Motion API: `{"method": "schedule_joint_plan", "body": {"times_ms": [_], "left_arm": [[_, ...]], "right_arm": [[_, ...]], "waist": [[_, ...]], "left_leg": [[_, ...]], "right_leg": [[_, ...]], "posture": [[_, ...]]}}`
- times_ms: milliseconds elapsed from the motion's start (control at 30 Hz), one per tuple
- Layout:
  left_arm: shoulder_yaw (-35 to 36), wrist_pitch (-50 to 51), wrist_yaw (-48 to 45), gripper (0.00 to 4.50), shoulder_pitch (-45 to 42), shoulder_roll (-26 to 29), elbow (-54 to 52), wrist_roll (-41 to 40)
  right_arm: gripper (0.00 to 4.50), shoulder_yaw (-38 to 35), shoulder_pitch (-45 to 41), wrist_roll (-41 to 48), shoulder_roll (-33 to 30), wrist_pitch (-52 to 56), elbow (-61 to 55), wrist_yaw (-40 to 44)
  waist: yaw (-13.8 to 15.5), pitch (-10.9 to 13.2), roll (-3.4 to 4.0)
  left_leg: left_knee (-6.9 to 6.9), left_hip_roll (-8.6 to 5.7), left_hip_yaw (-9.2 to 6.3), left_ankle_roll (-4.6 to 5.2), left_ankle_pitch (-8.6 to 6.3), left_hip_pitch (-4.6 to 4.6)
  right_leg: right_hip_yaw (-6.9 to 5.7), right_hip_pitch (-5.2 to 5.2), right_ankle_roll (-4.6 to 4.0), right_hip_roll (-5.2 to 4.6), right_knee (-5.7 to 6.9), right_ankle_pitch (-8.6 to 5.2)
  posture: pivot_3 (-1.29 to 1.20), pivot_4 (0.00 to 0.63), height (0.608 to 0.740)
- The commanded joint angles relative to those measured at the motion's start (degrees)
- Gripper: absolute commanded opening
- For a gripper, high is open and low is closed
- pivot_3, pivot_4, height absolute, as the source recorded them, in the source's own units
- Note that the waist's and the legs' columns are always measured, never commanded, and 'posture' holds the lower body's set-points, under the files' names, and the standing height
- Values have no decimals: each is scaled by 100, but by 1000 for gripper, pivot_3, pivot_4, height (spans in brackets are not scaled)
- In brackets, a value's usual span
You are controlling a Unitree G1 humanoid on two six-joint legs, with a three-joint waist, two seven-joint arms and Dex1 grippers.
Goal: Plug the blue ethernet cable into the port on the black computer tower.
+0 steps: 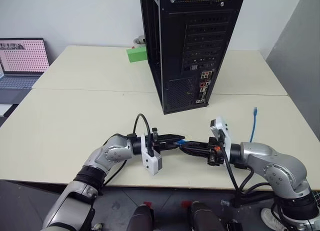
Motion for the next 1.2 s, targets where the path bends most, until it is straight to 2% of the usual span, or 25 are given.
{"method": "schedule_joint_plan", "body": {"times_ms": [33, 133, 333, 600, 700, 1133, 1200], "left_arm": [[-21, -62, 155, 301, -70, 60, -180, 62], [-38, -76, 201, 301, -65, 72, -192, 98], [-53, -148, 315, 301, -70, 86, -204, 167], [-50, -164, 438, 301, -54, 114, -252, 243], [-63, -155, 468, 301, -48, 122, -272, 253], [-150, -98, 514, 301, -8, 130, -398, 248], [-166, -103, 516, 301, 1, 133, -404, 256]], "right_arm": [[1454, -322, -20, 377, -59, 78, -83, 50], [2179, -406, -5, 524, -56, 146, -79, -25], [3340, -315, -18, 420, 24, 130, 135, -245], [3390, -179, -23, 432, 35, 124, 253, -234], [2914, -147, -40, 409, 50, 102, 269, -244], [68, -110, -78, 321, 127, 51, 267, -265], [15, -114, -91, 317, 130, 61, 273, -255]], "waist": [[0, 0, 0], [-2, 0, 0], [-2, 0, 0], [-2, 0, 0], [-1, 0, 0], [-2, 0, 0], [-2, 0, 0]], "left_leg": [[0, 0, 0, 0, 0, 0], [0, 0, 0, 0, 0, 0], [0, 0, 0, 0, 0, 0], [0, 0, 0, 0, 0, 0], [0, 0, 0, 0, 0, 0], [0, 0, 0, 0, 0, 0], [0, 0, 0, 0, 0, 0]], "right_leg": [[0, 0, 0, 0, 0, 0], [0, 0, 0, 0, 0, 0], [0, 0, 0, 0, 1, 0], [0, 0, 0, 0, 1, 0], [0, 0, 0, 0, 1, 0], [0, 0, 0, 0, 1, 0], [0, 0, 0, 0, 1, 0]], "posture": [[0, 150, 740], [0, 150, 740], [0, 150, 740], [0, 150, 740], [0, 150, 740], [0, 150, 740], [0, 150, 740]]}}
